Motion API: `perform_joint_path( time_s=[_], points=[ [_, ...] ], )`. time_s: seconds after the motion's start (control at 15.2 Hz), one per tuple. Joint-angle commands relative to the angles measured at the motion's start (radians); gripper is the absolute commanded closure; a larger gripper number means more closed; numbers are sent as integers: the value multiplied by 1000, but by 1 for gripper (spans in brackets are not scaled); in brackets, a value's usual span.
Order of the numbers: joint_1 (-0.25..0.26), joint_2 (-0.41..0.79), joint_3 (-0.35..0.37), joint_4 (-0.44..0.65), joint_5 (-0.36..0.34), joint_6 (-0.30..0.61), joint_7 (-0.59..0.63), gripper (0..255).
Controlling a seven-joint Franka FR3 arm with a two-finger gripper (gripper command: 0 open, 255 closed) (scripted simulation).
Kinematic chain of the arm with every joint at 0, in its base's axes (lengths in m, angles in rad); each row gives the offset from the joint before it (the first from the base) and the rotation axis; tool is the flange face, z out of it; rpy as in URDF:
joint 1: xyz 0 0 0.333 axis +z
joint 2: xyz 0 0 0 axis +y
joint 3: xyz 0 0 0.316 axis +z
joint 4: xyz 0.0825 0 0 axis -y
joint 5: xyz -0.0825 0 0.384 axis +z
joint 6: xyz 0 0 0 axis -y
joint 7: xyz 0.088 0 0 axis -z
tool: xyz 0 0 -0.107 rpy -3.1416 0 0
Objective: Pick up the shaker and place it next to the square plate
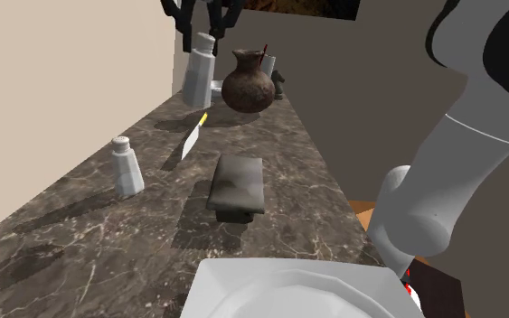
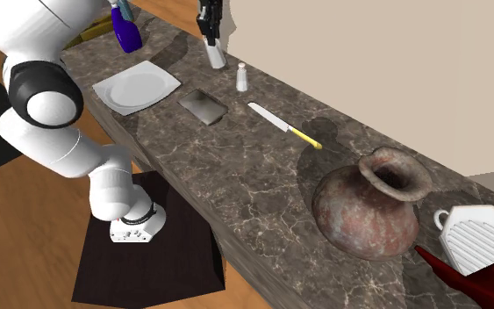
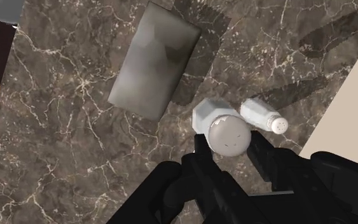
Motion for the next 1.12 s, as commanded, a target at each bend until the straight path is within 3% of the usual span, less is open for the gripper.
perform_joint_path(
  time_s=[0.0,0.59,0.79,0.92,1.06],
  points=[
    [20,24,39,26,-4,3,61,255],
    [146,202,226,214,-93,-7,348,255],
    [221,304,288,324,-166,-29,454,255],
    [309,407,330,445,-248,-65,539,255],
    [284,362,315,357,-212,-14,523,255]
  ],
)
